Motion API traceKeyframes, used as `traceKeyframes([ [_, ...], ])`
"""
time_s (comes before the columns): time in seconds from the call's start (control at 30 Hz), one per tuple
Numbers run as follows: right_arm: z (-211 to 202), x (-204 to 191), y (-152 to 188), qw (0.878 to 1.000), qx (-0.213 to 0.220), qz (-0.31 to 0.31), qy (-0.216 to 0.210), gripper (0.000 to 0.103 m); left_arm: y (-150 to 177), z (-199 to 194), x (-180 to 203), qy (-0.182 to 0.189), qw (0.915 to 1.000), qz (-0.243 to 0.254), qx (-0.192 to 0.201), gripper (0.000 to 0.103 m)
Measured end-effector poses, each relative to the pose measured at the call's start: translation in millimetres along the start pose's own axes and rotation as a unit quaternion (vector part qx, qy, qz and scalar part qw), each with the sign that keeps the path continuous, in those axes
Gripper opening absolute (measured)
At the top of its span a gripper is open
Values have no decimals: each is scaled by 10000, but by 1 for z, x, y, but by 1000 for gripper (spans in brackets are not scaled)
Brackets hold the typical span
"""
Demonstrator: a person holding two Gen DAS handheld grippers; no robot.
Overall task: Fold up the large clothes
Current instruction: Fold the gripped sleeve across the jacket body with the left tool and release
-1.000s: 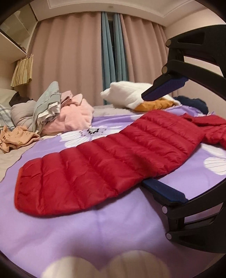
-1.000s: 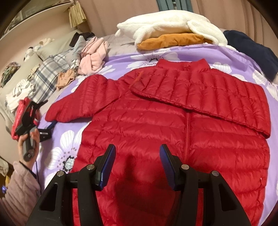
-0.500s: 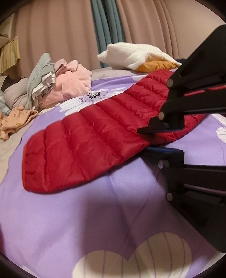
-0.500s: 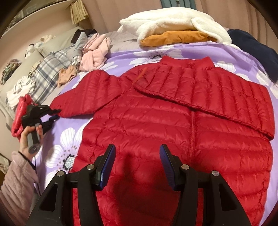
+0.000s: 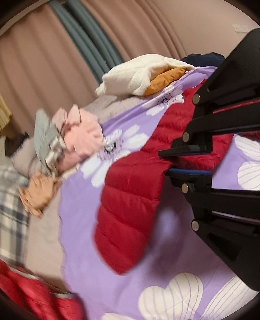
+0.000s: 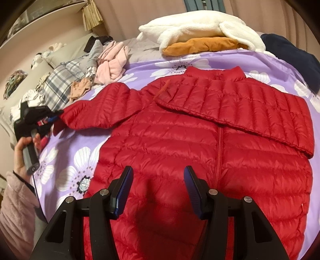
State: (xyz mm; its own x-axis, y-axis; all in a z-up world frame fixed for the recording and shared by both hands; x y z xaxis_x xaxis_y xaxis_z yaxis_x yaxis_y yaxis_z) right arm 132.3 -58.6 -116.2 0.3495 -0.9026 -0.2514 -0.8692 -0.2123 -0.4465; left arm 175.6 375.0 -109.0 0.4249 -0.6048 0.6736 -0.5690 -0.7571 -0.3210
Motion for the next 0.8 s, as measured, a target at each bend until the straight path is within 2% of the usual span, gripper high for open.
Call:
traceKeyframes([
  [0.37, -12, 15, 7, 9997, 127, 194, -64, 53, 23, -15, 76, -218, 9931, 1117, 277, 7],
  [0.57, -20, 24, 10, 9992, 235, 292, -117, 53, 43, -11, 119, -448, 9828, 1767, 306, 7],
  [0.8, -29, 40, 13, 9983, 319, 461, -155, 53, 76, 12, 159, -561, 9681, 2441, 55, 7],
])
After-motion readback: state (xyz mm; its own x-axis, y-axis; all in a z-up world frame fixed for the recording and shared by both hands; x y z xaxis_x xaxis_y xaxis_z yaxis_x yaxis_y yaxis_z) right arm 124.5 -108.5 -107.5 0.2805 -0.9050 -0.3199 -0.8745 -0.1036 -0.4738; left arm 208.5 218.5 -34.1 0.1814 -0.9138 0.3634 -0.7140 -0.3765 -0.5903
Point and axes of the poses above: each gripper's, at about its wrist camera, not at the fingertips, and z roughly the way its jaws point, x to its right, y to its underside, the point moved 2 cm from there along z, roughly the way its jaws point, and after that the axes turned 14 degrees about -x, right-handed, at the moved point
